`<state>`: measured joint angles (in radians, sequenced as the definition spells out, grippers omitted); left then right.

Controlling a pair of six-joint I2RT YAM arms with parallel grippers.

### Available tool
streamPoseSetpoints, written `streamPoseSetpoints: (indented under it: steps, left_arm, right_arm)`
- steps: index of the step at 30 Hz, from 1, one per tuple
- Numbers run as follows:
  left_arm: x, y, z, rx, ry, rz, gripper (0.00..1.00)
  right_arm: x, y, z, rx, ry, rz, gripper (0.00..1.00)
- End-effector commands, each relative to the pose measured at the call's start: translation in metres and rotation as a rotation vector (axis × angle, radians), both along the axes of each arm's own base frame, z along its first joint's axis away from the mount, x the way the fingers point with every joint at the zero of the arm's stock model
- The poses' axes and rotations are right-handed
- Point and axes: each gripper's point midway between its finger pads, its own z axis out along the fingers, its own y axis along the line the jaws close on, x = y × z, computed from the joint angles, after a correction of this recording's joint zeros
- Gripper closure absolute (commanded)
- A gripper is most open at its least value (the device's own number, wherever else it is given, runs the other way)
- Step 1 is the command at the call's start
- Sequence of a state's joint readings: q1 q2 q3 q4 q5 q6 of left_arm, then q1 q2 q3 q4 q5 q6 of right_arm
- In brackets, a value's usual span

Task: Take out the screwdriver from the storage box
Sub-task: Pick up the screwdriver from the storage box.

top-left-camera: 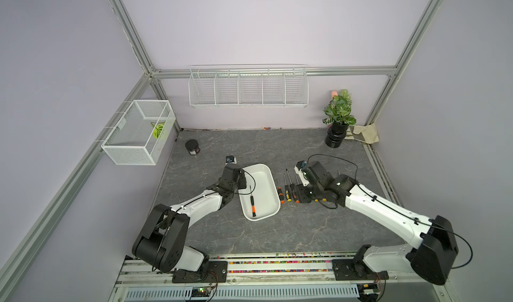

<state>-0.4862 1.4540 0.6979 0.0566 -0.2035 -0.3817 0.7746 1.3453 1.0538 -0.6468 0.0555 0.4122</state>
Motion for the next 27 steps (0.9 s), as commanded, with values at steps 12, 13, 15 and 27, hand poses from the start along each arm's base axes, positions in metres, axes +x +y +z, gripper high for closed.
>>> streamPoseSetpoints:
  steps: [12,13,15,27]
  left_arm:
    - [0.004,0.005,0.01,0.001,-0.015,0.038,1.0]
    - [0.004,0.005,0.01,0.0,-0.015,0.039,1.0]
    - [0.004,0.006,0.008,0.004,-0.015,0.039,1.0]
    - [0.003,0.005,0.007,-0.001,-0.017,0.037,1.0]
  right_arm:
    - [-0.015,0.086,-0.035,0.01,0.063,0.09,0.49]
    - [-0.015,0.092,-0.039,0.008,0.069,0.098,0.49]
    - [-0.015,0.101,-0.047,-0.002,0.082,0.111,0.49]
    - [-0.013,0.133,-0.07,0.001,0.121,0.149,0.49]
